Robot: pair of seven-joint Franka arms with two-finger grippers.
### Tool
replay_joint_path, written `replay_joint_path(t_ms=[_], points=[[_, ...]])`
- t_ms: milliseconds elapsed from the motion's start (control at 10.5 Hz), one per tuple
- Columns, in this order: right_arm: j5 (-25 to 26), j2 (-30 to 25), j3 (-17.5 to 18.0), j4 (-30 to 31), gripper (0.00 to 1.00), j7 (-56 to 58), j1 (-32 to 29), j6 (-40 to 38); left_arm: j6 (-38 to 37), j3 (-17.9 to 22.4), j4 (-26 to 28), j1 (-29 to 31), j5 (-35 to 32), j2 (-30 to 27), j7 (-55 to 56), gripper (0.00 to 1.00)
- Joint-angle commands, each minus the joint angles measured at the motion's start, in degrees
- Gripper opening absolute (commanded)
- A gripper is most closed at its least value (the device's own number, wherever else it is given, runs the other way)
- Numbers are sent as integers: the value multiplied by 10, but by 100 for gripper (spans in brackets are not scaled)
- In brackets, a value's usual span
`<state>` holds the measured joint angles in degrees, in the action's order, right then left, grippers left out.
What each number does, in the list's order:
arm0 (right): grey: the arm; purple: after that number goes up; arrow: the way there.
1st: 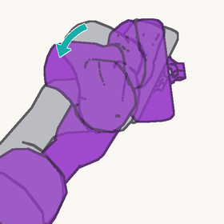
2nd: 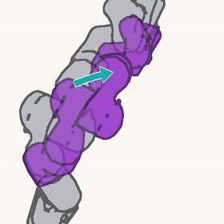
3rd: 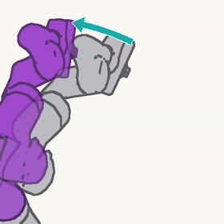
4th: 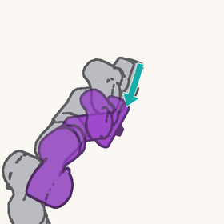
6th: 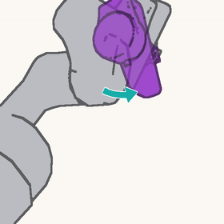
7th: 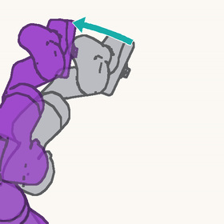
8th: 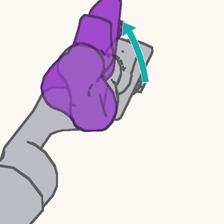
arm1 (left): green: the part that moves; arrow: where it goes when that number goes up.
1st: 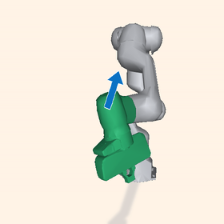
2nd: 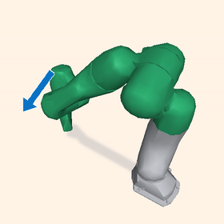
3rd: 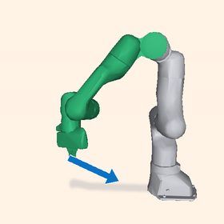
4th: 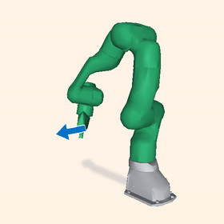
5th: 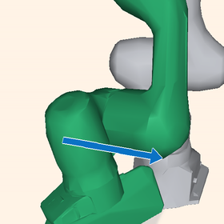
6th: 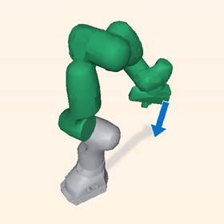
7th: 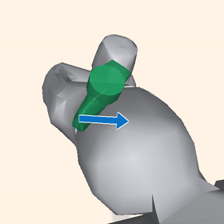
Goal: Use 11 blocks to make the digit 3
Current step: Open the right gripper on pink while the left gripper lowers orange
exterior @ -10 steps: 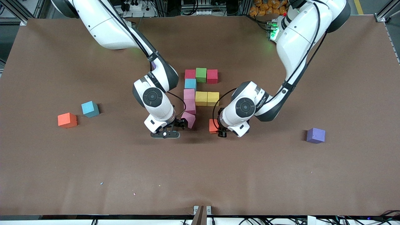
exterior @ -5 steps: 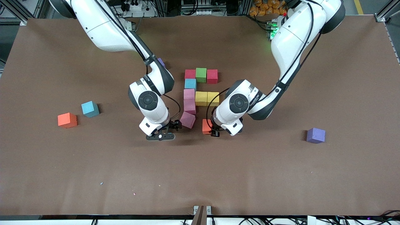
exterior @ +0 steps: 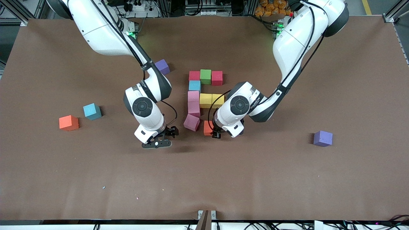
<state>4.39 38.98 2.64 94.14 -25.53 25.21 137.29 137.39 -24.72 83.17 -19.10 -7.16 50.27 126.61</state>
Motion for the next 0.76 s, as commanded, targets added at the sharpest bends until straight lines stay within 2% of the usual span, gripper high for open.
replay_joint_path(t_ms=[0,669], points=[[4,-1,3,35,100,-2,0,58,12,7,-14,-16,7,9,1,2],[-6,11,10,33,100,-79,21,81,39,7,-14,-16,10,16,48,2]])
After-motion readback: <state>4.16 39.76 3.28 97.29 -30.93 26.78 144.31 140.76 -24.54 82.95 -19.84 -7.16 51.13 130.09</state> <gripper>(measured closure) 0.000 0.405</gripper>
